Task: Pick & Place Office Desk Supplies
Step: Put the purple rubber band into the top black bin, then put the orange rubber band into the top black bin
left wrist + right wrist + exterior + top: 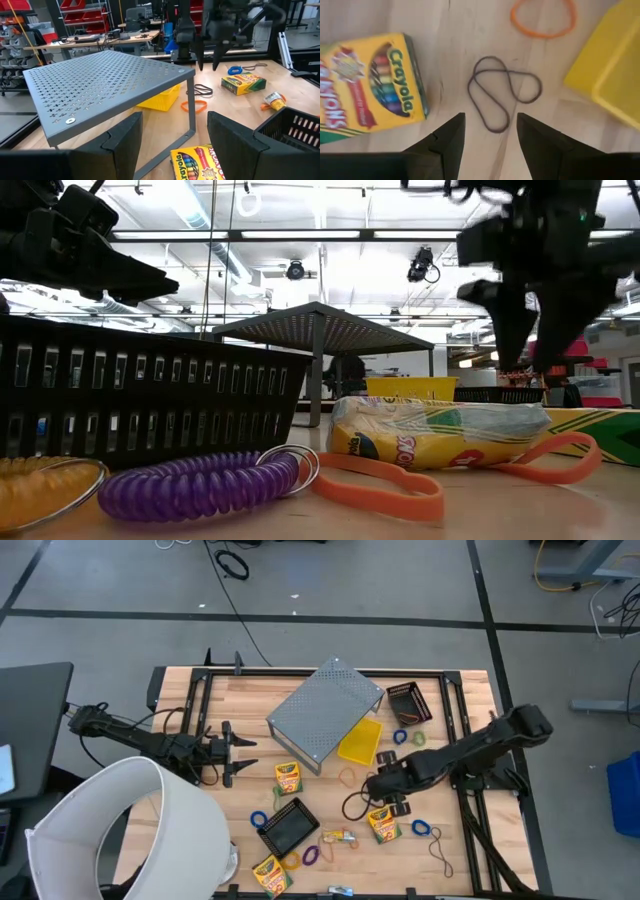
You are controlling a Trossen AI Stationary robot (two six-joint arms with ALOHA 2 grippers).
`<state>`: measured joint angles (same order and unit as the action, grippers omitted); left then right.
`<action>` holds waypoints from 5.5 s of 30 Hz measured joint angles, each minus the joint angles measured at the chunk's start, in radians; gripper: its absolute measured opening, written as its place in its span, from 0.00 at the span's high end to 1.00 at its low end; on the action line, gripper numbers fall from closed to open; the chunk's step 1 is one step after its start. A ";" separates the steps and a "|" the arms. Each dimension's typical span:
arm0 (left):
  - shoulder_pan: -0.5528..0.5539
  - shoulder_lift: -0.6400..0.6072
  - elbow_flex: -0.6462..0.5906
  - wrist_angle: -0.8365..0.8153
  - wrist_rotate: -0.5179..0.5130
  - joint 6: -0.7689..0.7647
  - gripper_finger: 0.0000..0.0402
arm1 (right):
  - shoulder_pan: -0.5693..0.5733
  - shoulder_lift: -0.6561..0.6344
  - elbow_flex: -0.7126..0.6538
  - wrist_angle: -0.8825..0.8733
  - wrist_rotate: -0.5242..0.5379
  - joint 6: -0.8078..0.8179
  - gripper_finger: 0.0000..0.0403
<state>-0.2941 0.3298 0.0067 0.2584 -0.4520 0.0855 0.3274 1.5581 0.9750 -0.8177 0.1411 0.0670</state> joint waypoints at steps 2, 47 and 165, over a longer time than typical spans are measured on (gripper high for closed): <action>0.000 0.000 0.000 0.000 0.000 0.003 0.43 | -0.007 0.030 0.000 0.008 -0.004 -0.021 0.54; 0.000 0.004 0.000 0.000 0.000 0.001 0.43 | 0.034 0.222 0.002 0.103 0.043 0.000 0.99; 0.000 0.005 0.000 0.007 0.008 0.001 0.43 | -0.473 0.082 0.097 -0.564 0.472 0.254 0.55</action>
<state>-0.2942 0.3344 0.0064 0.2657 -0.4437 0.0864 -0.1452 1.6402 1.0721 -1.3815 0.6132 0.3209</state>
